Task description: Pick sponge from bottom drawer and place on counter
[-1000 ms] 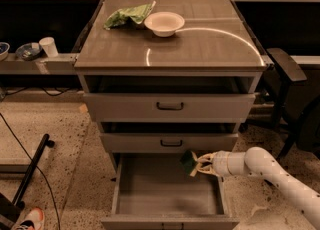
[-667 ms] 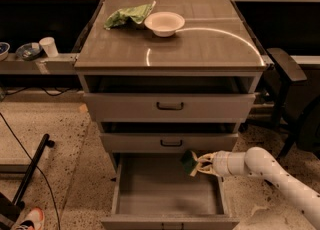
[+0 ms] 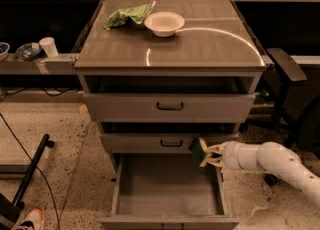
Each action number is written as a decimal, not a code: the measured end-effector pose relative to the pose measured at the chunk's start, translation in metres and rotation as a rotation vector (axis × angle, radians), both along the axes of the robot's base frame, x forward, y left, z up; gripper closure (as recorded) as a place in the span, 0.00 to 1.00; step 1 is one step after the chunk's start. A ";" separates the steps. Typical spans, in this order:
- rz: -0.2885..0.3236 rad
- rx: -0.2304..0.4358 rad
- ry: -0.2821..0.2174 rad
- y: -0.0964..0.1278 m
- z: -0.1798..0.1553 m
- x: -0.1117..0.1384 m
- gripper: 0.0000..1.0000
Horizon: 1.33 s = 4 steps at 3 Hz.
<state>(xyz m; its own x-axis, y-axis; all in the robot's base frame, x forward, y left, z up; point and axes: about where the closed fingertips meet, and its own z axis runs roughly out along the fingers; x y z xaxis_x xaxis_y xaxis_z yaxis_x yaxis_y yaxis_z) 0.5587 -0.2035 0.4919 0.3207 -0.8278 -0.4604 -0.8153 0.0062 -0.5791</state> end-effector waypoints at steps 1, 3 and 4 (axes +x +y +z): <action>0.060 0.067 -0.167 -0.016 0.104 -0.036 1.00; 0.261 0.067 -0.372 0.008 0.241 -0.102 1.00; 0.254 -0.018 -0.454 0.030 0.321 -0.096 1.00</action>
Offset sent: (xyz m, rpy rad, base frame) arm -0.1283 -0.0159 0.2676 0.1639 -0.4308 0.3201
